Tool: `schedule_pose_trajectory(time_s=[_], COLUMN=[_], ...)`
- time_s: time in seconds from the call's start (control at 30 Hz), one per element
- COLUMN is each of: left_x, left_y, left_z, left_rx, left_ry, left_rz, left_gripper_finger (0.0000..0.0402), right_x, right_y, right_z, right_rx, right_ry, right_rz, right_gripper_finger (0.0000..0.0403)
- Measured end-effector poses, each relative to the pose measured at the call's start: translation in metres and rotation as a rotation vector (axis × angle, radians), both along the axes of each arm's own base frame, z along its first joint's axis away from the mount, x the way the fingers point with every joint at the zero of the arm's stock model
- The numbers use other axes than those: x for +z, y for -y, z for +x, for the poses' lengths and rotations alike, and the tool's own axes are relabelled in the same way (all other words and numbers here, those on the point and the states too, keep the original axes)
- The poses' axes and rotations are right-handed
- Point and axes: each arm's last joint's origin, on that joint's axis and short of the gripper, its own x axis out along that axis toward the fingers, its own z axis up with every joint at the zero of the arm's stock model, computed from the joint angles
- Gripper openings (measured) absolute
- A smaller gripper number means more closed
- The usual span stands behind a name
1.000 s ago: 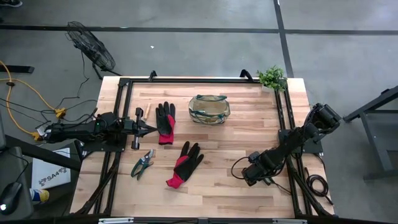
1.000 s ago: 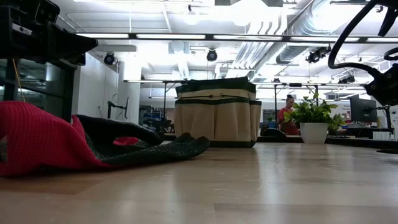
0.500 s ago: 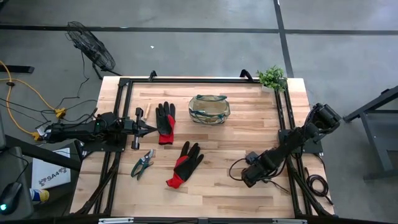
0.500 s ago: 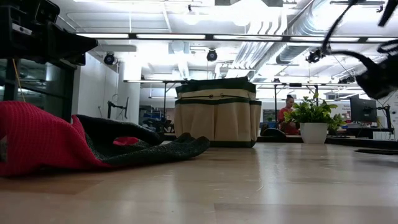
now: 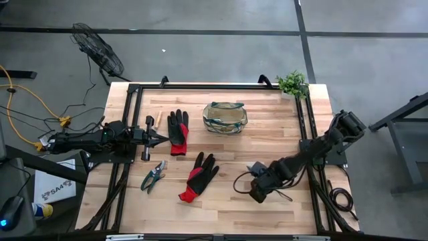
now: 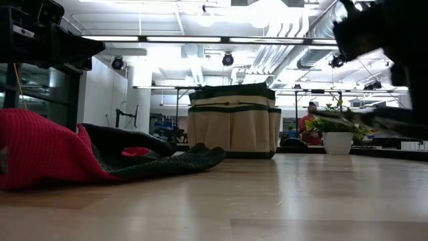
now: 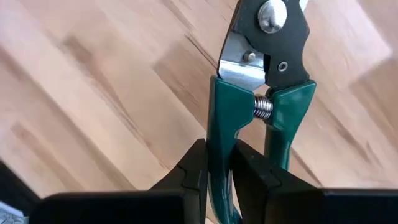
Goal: Pick & Place Garden tools in Gardening bag
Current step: Put the right green shear scissors into the gardening bag
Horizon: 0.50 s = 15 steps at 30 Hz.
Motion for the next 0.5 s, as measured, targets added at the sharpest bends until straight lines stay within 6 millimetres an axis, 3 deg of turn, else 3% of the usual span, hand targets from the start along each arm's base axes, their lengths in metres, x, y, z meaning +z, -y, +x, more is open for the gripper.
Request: schedule_pose_trajectory(time_s=[0.27, 0.5], left_x=[0.000, 0.000], left_y=[0.000, 0.000], left_z=[0.000, 0.000], left_rx=[0.000, 0.000], left_ry=[0.000, 0.001], left_rz=[0.000, 0.000], left_gripper_finger=[0.0001, 0.0001], right_x=[0.024, 0.064], right_y=[0.013, 0.040], right_z=[0.017, 0.027], right_rx=[0.168, 0.259], right_ry=[0.030, -0.024], right_rz=[-0.040, -0.173], right_gripper_finger=[0.0043, 0.0043])
